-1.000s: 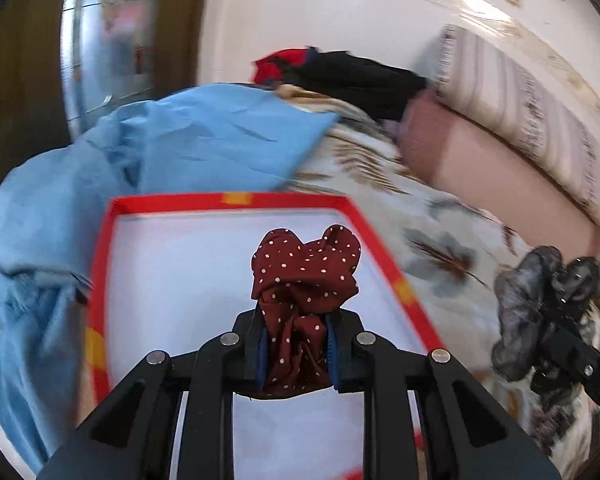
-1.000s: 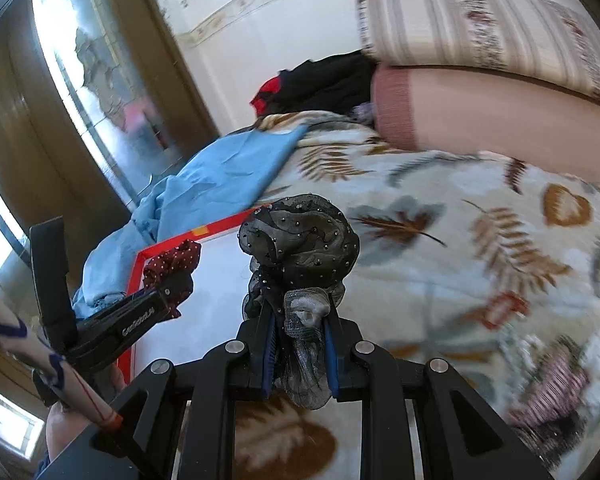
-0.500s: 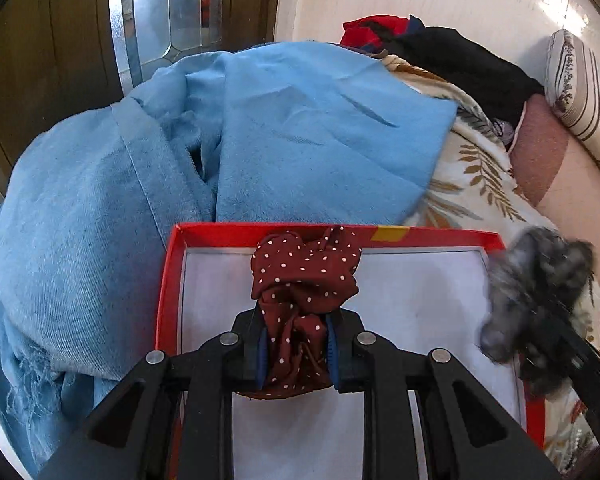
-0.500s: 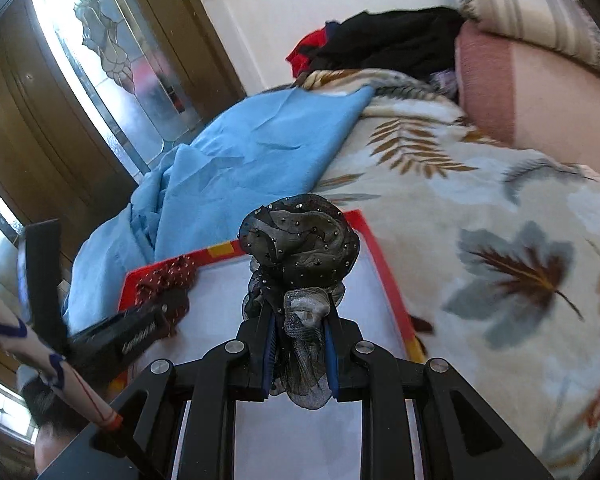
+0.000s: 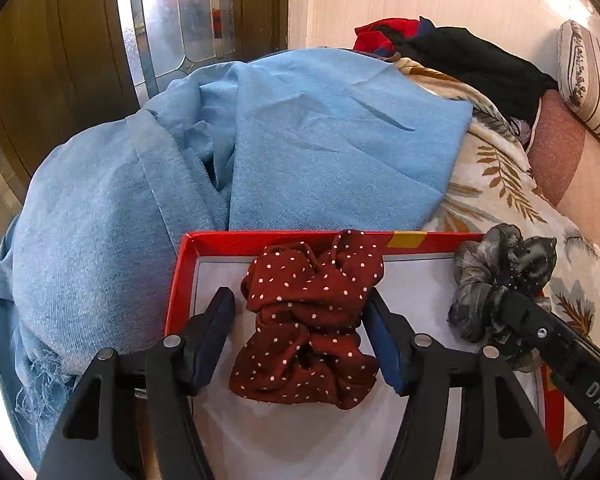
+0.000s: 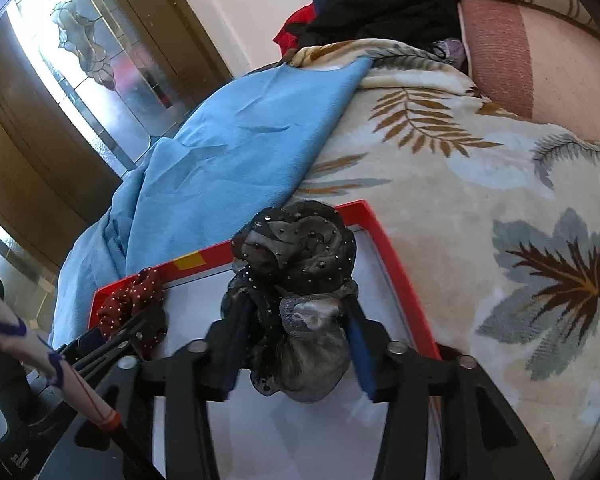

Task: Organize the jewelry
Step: 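Carry both scrunchies to the red tray and open both tools, then return to the pile and grasp the rhinestone hair claw with left tool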

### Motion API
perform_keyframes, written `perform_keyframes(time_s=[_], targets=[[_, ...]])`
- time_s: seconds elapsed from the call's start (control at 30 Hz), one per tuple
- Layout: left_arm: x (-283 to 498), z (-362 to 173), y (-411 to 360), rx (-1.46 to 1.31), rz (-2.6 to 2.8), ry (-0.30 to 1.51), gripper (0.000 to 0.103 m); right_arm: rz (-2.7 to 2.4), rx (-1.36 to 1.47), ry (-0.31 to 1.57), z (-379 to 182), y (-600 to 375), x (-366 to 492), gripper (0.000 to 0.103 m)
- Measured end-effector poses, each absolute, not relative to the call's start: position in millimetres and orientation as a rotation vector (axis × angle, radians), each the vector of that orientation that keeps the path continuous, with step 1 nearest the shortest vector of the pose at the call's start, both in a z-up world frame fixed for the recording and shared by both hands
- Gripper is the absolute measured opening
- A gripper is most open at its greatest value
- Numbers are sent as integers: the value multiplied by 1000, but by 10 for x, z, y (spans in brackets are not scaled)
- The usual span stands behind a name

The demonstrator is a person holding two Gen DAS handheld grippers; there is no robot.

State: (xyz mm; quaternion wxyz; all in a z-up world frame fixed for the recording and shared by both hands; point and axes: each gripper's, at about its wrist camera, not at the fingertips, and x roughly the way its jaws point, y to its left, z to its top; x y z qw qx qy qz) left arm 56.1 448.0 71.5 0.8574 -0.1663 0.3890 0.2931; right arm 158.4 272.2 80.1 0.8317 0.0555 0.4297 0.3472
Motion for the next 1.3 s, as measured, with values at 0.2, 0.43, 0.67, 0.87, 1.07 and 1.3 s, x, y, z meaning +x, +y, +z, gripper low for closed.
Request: perform_keyframes(time_s=[0.2,0.43,0.67,0.87,1.07,1.3], targets=[[483,795,4432,-338,619,774,73,721,121,866,952,2532,1486,72],[372,857,4470,-337,632,757,74,646,25,776,934,2419,1214,75],[335,883,4396,-319,598,760,74,604,-106,705,940,2355,911,75],[227,938,4120,-288,515,753,74,577,-109,723,897,2118,607,75],[51,1081,3750,-265,401,703,74,546,29,725,989,1683,332,75],[-299,1227,3362,-286,328,632,75,553,166,704,1280,1143,-16,75]])
